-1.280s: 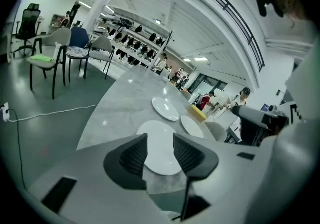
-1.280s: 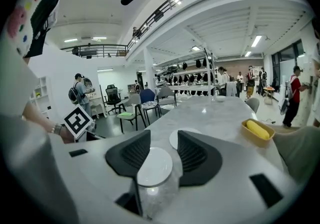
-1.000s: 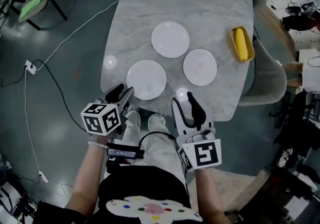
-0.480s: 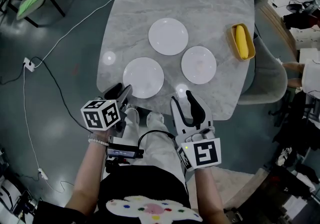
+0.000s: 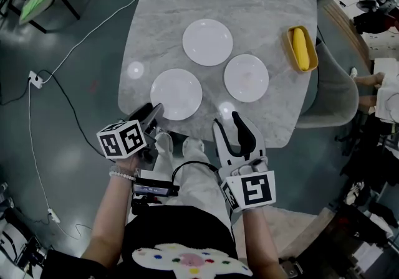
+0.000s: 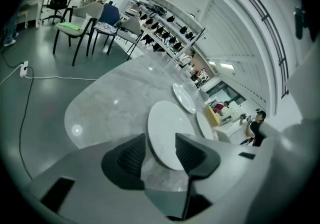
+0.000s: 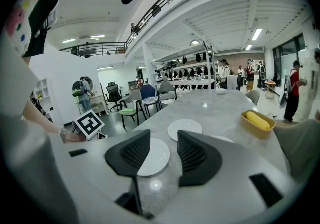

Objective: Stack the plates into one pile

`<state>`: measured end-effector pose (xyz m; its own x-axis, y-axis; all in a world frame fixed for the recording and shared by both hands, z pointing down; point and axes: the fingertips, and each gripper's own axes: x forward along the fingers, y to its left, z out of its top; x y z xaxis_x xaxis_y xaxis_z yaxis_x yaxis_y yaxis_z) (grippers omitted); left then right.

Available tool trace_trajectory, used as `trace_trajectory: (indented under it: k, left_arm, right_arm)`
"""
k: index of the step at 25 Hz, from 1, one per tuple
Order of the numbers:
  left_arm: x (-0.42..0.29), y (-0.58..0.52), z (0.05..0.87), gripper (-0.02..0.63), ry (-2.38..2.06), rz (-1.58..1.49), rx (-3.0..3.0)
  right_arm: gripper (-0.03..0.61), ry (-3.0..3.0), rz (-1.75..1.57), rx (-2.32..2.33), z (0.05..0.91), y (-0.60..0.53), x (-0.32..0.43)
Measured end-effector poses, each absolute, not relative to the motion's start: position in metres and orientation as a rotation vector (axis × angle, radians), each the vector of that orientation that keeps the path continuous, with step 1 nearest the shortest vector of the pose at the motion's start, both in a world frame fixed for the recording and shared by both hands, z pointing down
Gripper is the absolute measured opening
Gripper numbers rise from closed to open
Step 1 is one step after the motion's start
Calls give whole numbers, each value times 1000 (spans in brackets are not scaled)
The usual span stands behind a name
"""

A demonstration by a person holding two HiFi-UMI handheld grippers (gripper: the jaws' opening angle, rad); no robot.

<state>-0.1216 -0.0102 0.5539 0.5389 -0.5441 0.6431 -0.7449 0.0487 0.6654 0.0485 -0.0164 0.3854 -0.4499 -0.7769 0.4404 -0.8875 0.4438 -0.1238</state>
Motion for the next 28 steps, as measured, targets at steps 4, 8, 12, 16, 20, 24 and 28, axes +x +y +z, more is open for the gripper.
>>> trace_trajectory:
  k: [4, 8, 12, 16, 20, 24, 28]
  left_arm:
    - [-116, -10, 555, 184, -1104, 201, 1603]
    - [-120, -12, 558, 149, -1152, 244, 1592]
    - [-123, -9, 566, 86, -1151, 232, 1519]
    - [-124, -7, 567, 60, -1131, 203, 1465]
    - [-123, -7, 563, 51, -1106, 149, 1430]
    - [-123, -8, 556, 41, -1083, 93, 1414]
    - [-122, -15, 545, 32, -1062, 50, 1416]
  right_arm:
    - [152, -2379, 490, 1430, 386, -13, 51]
    - [153, -2378, 489, 1437, 385, -12, 54]
    - [153, -2374, 491, 1443, 386, -11, 55]
    - [153, -2370, 485, 1443, 387, -11, 56]
    - [152, -2363, 486, 1449, 389, -10, 59]
    - [153, -2350, 492, 1448, 395, -8, 60]
    - [153, -2331, 503, 1440, 403, -6, 62]
